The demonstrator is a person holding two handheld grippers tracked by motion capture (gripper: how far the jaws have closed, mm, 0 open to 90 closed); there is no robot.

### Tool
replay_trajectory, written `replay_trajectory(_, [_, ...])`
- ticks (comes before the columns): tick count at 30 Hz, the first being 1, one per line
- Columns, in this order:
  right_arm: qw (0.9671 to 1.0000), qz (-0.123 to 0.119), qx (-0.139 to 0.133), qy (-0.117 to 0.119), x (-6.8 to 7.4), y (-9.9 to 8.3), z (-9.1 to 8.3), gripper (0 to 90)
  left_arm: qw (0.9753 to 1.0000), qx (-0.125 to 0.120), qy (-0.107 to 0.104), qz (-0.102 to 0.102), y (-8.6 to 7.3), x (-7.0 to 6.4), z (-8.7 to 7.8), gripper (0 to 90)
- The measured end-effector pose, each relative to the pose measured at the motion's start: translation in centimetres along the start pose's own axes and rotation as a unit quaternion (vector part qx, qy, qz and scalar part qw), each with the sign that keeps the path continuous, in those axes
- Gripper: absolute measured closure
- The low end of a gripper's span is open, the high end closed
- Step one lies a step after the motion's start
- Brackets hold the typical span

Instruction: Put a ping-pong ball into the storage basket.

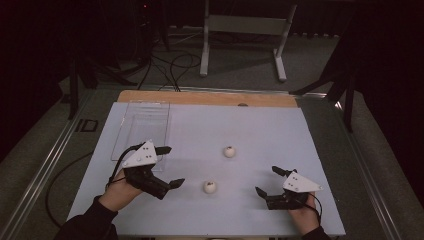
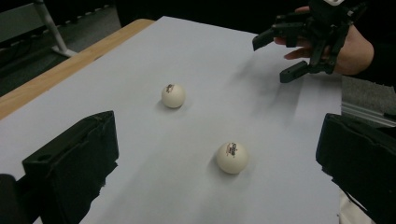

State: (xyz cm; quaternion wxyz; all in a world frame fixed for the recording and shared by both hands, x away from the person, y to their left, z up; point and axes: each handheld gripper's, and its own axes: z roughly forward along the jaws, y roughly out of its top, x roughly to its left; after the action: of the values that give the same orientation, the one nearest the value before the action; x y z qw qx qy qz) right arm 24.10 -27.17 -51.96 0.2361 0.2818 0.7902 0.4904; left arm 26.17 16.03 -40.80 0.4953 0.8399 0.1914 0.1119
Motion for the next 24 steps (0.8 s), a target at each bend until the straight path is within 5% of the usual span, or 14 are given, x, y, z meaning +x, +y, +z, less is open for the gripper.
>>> replay_trajectory(24, [1.0,0.0,0.0,0.003,0.0,0.0,0.0,9.3,0.9979,0.025,-0.057,0.018,2.3,-1.2,3.9,0.4])
